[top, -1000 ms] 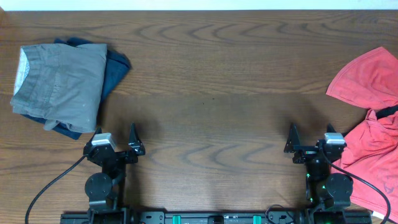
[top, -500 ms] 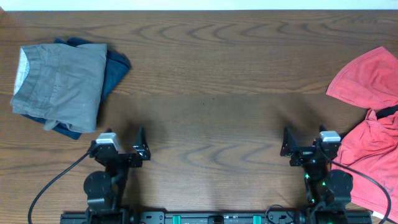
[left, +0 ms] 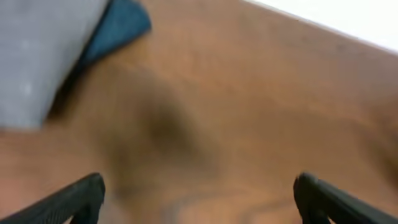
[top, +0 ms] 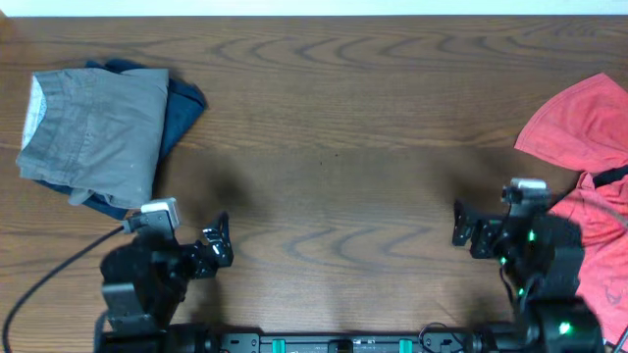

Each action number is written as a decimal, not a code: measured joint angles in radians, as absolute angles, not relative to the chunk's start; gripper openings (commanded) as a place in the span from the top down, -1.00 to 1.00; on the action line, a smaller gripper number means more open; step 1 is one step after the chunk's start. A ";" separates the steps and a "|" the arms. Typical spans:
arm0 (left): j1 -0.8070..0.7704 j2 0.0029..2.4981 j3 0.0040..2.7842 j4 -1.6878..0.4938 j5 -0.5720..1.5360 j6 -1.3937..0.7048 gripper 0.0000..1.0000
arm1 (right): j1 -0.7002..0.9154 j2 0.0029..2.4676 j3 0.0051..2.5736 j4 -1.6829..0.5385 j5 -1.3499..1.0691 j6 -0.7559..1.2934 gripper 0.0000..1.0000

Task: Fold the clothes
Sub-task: 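Reach the right gripper to the orange T-shirt and grasp it, then drag the orange T-shirt leftward toward the left gripper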

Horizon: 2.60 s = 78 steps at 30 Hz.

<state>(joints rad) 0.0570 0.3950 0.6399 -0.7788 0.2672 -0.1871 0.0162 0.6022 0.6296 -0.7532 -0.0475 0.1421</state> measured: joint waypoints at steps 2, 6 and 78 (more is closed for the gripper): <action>0.057 0.460 0.724 -0.888 0.268 -0.187 -0.96 | 0.016 0.700 0.710 -0.852 -0.023 0.142 -0.98; 0.057 0.571 0.856 -1.089 0.269 -0.187 -0.96 | 0.016 0.897 0.841 -0.970 0.020 0.147 -0.99; 0.057 0.732 0.939 -1.190 0.275 -0.187 -0.96 | 0.268 1.308 1.308 -0.925 -0.429 0.112 0.97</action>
<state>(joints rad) 0.0570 0.7322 0.9386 -1.1900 0.2749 -0.1871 0.2680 1.3075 1.3075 -0.9249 -0.4286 0.1120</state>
